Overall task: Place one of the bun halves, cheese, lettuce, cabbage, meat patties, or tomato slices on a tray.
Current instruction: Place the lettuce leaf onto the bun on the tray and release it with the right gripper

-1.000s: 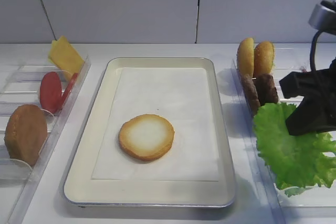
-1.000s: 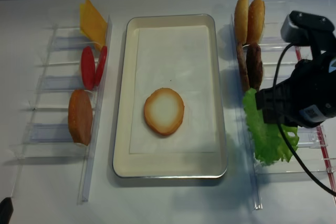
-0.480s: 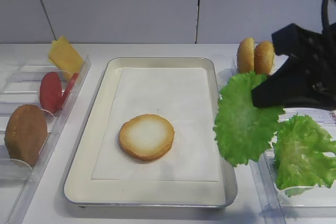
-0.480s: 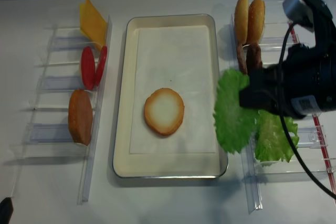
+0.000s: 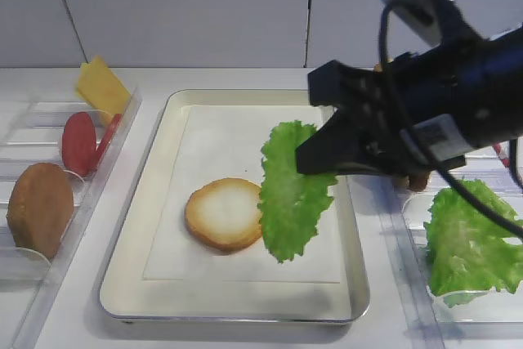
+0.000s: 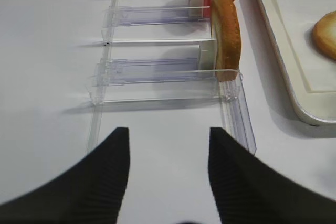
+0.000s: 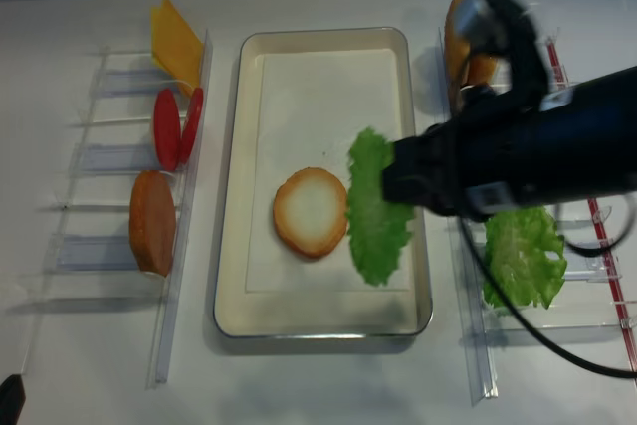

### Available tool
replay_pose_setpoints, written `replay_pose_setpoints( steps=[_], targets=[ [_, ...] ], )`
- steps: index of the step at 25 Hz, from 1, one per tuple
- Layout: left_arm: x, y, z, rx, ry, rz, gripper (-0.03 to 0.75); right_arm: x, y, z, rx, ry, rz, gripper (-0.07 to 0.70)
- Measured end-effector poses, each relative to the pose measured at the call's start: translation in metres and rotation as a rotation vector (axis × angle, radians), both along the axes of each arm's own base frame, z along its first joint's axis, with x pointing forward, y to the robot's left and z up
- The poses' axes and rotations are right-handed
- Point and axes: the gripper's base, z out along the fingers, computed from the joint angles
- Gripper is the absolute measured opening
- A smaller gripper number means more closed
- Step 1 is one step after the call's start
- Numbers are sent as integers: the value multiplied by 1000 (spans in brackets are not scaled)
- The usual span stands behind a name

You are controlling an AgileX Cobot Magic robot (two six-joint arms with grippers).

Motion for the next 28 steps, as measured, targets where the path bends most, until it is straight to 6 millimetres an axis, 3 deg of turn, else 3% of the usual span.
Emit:
replay_pose_setpoints(
  steps=[14, 21, 28],
  targets=[
    [0, 0, 0, 0, 0, 0, 322, 69, 55, -29, 49, 85, 108, 41],
    [0, 0, 0, 0, 0, 0, 322, 85, 70, -32, 127, 100, 149, 41],
    [0, 0, 0, 0, 0, 0, 322, 92, 74, -54, 111, 137, 158, 41]
  ],
)
